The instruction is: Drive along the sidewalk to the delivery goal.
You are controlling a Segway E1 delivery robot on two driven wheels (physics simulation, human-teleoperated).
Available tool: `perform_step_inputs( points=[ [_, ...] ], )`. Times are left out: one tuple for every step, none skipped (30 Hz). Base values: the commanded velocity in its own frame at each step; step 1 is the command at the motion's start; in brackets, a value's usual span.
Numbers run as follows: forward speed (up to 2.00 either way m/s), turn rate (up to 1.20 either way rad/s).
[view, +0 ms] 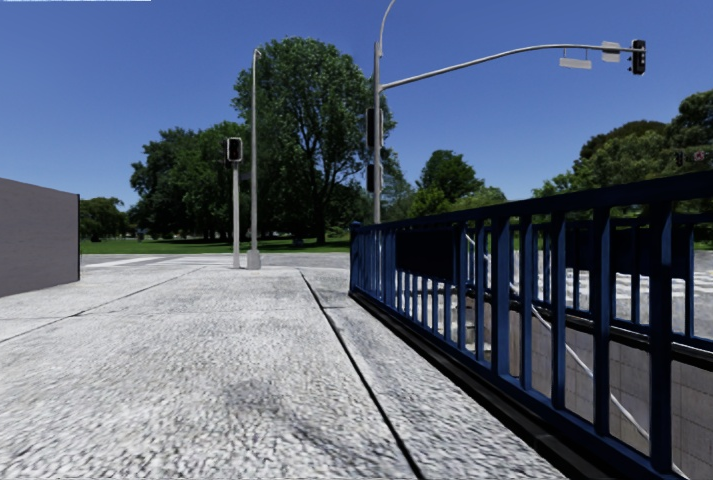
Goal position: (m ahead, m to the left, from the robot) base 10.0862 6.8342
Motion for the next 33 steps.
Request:
perform_step_inputs(
  points=[
    [2.00,0.32],
    [2.00,0.33],
    [2.00,0.33],
    [2.00,0.34],
    [2.00,0.36],
    [2.00,0.38],
    [2.00,0.38],
    [2.00,0.38],
    [2.00,0.38],
    [2.00,0.38],
    [2.00,0.38],
    [2.00,0.38],
    [2.00,0.38],
    [2.00,0.38],
    [2.00,0.39],
    [2.00,0.39],
    [2.00,0.39],
    [2.00,0.39],
    [2.00,0.39],
    [2.00,0.39],
    [2.00,0.39],
    [2.00,0.39],
    [2.00,0.39],
    [2.00,0.39],
    [2.00,0.39],
    [2.00,0.39],
    [2.00,0.39],
    [2.00,0.39],
    [2.00,0.39],
    [2.00,0.39],
    [2.00,0.39],
    [2.00,0.39],
    [2.00,0.39]
  ],
)
